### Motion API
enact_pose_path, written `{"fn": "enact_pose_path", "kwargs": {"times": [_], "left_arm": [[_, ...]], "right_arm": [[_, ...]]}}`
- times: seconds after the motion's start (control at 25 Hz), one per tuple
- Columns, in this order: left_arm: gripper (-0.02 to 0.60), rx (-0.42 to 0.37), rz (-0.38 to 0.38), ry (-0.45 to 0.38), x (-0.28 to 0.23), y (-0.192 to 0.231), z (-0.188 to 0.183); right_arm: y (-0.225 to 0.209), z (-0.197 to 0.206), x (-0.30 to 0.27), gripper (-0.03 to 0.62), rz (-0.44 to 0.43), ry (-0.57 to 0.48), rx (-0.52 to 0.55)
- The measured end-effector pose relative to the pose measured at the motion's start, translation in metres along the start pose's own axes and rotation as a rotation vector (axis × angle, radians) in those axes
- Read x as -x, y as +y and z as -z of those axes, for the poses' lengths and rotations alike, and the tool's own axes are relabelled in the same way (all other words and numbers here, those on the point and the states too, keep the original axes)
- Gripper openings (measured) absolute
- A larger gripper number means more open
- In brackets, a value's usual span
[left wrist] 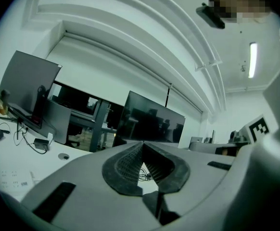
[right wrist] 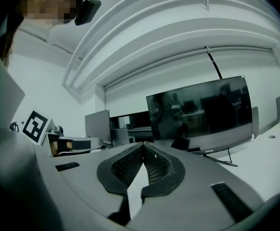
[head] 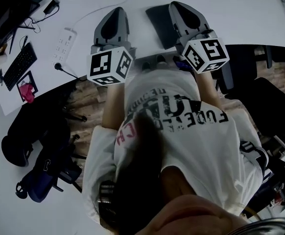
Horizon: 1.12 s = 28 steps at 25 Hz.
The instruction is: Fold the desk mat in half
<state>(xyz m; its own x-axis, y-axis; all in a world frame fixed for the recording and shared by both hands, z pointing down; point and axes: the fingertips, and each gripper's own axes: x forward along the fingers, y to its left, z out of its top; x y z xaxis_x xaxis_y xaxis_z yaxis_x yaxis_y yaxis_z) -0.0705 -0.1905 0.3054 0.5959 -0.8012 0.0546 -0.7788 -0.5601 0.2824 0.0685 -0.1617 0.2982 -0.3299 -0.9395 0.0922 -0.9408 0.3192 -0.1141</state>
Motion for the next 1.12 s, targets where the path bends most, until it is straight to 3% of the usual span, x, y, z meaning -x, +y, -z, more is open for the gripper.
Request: {"fn": "enact_pose_path", "kwargs": {"times": [0.6, 1.12], "left_arm": [[0.002, 0.026, -0.105, -0.059, 0.058, 0.029, -0.011], [0.003, 0.020, -0.060, -0.057, 0.069, 0.011, -0.011]], "right_arm": [[0.035, -0.007, 0.003, 0.000, -0.066, 0.001, 0.017], [0.043, 0.006, 0.017, 0.000, -0.049, 0.018, -0.011]]}}
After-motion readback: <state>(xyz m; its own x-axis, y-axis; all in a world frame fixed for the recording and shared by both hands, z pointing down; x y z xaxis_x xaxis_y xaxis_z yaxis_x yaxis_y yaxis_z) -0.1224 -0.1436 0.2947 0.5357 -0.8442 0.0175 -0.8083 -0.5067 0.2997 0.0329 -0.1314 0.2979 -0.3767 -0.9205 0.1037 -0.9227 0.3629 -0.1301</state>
